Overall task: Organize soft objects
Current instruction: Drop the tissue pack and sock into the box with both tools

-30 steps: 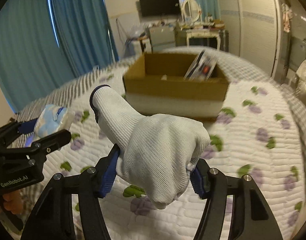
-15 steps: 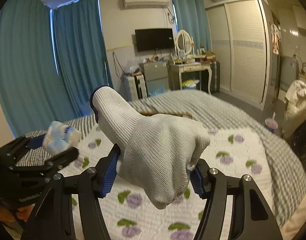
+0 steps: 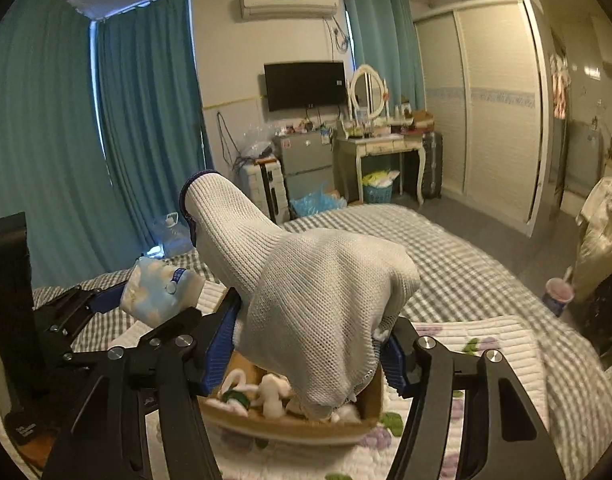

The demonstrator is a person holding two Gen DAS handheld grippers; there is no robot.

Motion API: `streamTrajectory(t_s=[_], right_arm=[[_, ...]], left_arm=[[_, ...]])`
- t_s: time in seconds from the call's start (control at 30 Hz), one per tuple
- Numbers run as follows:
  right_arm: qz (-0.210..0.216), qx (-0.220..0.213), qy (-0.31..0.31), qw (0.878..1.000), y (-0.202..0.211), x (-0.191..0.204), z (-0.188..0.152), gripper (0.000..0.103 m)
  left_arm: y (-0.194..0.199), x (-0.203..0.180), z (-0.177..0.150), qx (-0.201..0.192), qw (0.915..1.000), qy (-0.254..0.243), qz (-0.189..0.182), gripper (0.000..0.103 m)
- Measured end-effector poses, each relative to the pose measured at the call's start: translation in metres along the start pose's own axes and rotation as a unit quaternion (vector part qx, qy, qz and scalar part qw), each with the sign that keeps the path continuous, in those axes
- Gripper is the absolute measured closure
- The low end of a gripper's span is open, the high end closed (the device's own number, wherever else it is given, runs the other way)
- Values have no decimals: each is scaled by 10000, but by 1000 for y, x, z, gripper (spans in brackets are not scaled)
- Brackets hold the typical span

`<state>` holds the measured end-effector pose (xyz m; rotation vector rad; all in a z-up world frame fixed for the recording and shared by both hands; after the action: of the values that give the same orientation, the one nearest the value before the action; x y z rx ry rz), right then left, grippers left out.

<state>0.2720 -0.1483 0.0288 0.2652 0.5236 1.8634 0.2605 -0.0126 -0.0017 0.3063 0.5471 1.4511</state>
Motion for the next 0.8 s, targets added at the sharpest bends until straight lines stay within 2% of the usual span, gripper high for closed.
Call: streamTrajectory(t_s=[0.2,0.43,0.57,0.63,0.67,0.7,0.73,0.8], right_arm=[[36,523,-114,9986,-77,-15,-17,44],[63,897,-298,9955,-129,-26,-33,45],[102,882,-390,9953,-133,-29,-36,38],[105,870,-480,9950,-128,-31,-34,28],[64,808,-501,9954,-122,-29,-31,27],[28,758,-505,9958,-114,-28,-26,25],[-19,708,-500,9962,-107,-28,-22,25],[-90,597,-497,9969,-88,-30,-10,25]], left_arm=[[-59,6,-8,383,9992,-29,115,30],[-89,3,-24,810,9963,-106,282,30],[-86,-2,-25,830,9963,-161,144,29],[-80,-5,-26,799,9965,-187,135,27],[-81,-6,-25,783,9965,-215,181,23],[-78,-9,-23,715,9966,-323,267,13],[-73,-12,-22,635,9967,-405,317,8],[-59,-17,-17,462,9969,-538,351,8]])
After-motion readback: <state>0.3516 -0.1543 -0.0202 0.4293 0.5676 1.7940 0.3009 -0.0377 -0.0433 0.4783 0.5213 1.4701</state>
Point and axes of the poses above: each gripper's, at about its wrist camera, not at the fingertips, and y roughly against the way its jaws point, x to its left, z to its top, the point moved 1 cm from there along -y, roughly the way its jaws point, and after that the axes turned 14 degrees about y, right-handed, at the moved point
